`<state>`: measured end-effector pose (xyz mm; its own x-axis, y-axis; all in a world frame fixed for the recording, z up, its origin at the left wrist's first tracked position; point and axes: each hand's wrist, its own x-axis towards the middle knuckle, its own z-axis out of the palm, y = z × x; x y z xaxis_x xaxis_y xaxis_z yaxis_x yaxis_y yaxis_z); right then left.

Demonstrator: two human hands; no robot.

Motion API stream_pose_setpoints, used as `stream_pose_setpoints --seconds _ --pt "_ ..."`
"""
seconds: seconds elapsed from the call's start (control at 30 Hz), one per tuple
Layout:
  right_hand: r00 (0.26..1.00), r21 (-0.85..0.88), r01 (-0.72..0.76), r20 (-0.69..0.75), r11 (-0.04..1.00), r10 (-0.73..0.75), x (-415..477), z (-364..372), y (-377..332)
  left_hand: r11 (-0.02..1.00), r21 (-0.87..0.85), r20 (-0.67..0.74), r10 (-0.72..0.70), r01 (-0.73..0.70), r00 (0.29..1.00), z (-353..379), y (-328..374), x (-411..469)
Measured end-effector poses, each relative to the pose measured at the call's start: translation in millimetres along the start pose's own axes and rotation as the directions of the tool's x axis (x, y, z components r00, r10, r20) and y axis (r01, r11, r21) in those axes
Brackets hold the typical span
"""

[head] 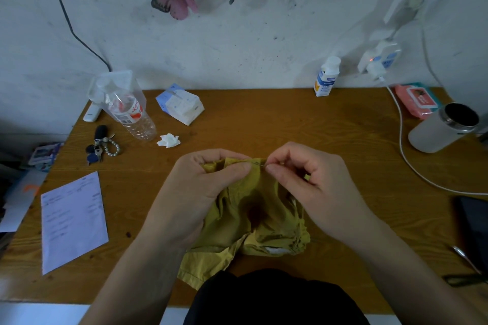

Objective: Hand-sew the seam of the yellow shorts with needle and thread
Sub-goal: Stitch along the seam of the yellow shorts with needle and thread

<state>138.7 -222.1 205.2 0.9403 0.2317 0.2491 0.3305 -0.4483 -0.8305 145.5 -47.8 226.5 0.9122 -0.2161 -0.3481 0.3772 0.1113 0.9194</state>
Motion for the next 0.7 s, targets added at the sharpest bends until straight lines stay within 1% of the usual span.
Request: stream_pose_setpoints --seconds 0.07,0.13,0.23,0.3,0.43,0.57,0.63,0.7 --pt "0.998 0.021 -0.050 0.038 0.999 0.049 1 -2 2 0.997 0.068 0.000 0.020 -0.020 1.000 0 0 0" --pt "0.987 0.076 -0.132 0.105 0.988 0.124 2 -5 3 0.987 0.154 -0.002 0.043 -0.042 0.999 -1 0 -1" --pt "0.937 0.172 -0.275 0.269 0.946 0.223 3 -11 4 0.968 0.241 0.003 0.074 -0.073 0.997 0 0 -2" --pt "0.919 0.211 -0.308 0.319 0.928 0.232 3 -13 2 0.945 0.308 0.008 0.112 -0.108 0.994 0 0 -3" --pt "0.954 0.121 -0.241 0.213 0.963 0.212 0 -11 -1 0.889 0.435 -0.054 0.186 -0.145 0.981 3 -2 -5" --pt "0.976 0.010 -0.189 0.115 0.982 0.187 -4 -8 -4 0.852 0.494 -0.155 0.281 -0.172 0.947 9 -7 -6" --pt "0.984 -0.070 -0.156 0.075 0.985 0.161 -5 -7 -6 0.796 0.568 -0.179 0.367 -0.209 0.913 14 -11 -8" --pt "0.990 -0.167 -0.127 0.042 0.978 0.136 -5 -5 -9 0.719 0.644 -0.173 0.468 -0.260 0.866 21 -15 -10"
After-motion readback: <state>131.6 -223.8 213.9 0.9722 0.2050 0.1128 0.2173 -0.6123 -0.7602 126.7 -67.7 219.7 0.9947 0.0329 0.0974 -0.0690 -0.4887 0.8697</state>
